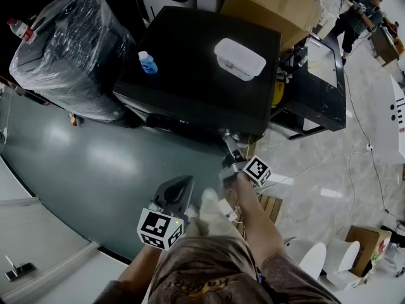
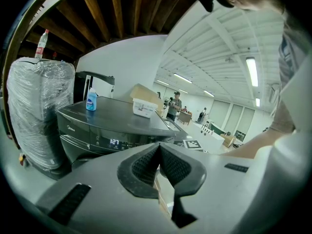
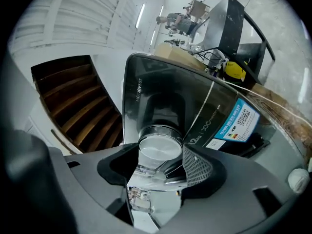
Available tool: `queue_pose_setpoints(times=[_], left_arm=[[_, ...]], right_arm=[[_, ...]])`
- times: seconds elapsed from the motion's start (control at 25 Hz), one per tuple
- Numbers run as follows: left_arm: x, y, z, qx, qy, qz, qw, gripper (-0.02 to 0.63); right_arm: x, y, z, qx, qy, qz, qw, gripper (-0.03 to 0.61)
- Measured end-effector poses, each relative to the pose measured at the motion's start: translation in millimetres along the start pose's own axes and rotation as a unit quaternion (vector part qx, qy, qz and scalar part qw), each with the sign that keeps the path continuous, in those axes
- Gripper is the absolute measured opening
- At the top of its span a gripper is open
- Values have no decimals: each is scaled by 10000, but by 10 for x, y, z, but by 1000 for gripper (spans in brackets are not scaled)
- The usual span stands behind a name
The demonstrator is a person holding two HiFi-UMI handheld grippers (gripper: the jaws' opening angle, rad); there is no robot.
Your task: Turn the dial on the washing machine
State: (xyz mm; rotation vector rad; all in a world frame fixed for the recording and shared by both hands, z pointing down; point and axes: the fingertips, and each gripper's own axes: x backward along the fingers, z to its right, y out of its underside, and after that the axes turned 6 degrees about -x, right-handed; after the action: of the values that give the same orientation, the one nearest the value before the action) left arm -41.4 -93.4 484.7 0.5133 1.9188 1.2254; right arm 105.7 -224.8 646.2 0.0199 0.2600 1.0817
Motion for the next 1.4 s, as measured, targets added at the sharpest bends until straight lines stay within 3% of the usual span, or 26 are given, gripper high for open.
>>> queue_pose_setpoints(times=[0.48, 1.04, 1.16, 1.4], left_arm=[[44, -116, 5, 34, 20, 153, 9999, -2], [339, -692, 104, 43, 217, 830, 9963, -2], [479, -812, 93, 24, 262, 950, 9951, -2], [732, -944, 72, 88, 266, 1068, 9939, -2]], right_arm=[[226, 78, -357, 758, -30, -410, 9963, 270], [923, 226, -1706, 1998, -641, -646, 9756, 270], [1111, 350, -1964, 2338, -742, -758, 9665, 270], [1496, 569, -2457, 3271, -891, -863, 9368, 270]])
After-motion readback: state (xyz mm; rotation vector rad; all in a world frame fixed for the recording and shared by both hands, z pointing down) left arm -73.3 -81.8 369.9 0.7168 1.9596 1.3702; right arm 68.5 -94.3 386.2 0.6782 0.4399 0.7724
